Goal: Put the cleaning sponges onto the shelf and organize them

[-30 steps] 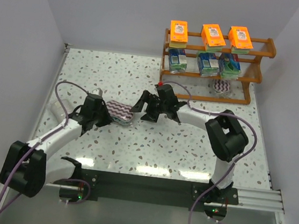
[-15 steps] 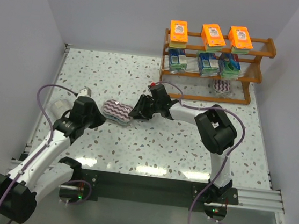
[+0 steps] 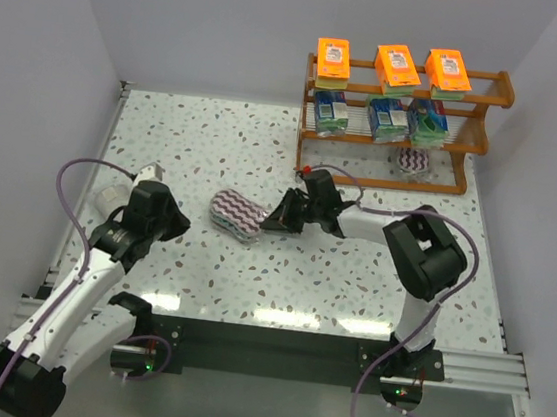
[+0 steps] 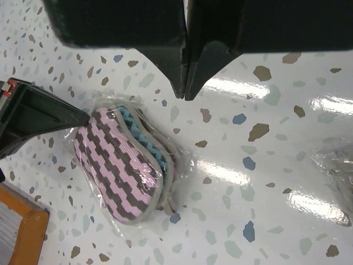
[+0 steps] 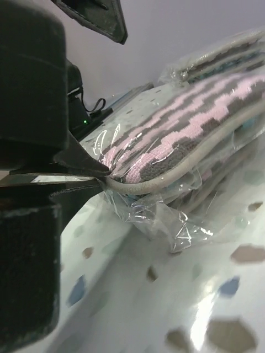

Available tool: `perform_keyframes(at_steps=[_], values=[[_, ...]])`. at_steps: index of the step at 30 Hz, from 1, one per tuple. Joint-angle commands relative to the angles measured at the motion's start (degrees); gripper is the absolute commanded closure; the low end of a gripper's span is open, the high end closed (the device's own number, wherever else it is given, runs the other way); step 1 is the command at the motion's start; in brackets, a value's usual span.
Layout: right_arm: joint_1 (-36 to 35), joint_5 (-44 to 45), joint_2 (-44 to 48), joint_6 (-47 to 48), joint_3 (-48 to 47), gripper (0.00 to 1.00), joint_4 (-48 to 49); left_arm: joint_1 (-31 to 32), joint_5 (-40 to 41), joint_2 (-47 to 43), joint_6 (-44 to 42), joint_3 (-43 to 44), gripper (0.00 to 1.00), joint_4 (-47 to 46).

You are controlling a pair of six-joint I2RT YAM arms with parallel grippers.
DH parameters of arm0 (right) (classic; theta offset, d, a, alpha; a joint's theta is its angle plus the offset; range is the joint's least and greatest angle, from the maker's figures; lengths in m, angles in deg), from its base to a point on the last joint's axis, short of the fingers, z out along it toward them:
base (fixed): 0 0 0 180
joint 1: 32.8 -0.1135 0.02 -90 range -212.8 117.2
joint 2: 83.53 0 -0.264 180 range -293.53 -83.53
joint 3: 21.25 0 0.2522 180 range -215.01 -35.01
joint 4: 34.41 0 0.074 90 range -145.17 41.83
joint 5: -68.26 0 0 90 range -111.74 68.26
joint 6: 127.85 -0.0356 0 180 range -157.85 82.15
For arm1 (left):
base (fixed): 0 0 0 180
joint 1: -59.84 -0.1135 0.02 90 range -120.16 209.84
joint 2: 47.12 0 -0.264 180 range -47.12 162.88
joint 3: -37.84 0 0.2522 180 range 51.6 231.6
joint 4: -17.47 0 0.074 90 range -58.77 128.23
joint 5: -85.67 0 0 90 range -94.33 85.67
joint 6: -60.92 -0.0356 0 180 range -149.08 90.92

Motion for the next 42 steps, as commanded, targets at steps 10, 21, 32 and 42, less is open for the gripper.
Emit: perform_keyframes(at_steps=[10,21,32,42], values=[[18.33,-7.12,29.39,2.65,18.15,1.0,-8.66,-0.32,0.91,-0.41,0.03,4.38,1.0,1.07],[36.29,-10.29,33.36,8.11,14.82,1.0,-17.81,-0.41,-0.94,2.49,-1.11,5.87,1.0,-0.69],[43.15,-5.82,21.77,-3.22,9.99,1.0,-0.15,-0.41,-0.85,2.67,-1.81,5.96,1.0,0.19],[42.62,2.54,11.05,-12.37,6.38,1.0,11.89,-0.49,-0.41,3.46,-1.81,5.35,1.0,0.19]])
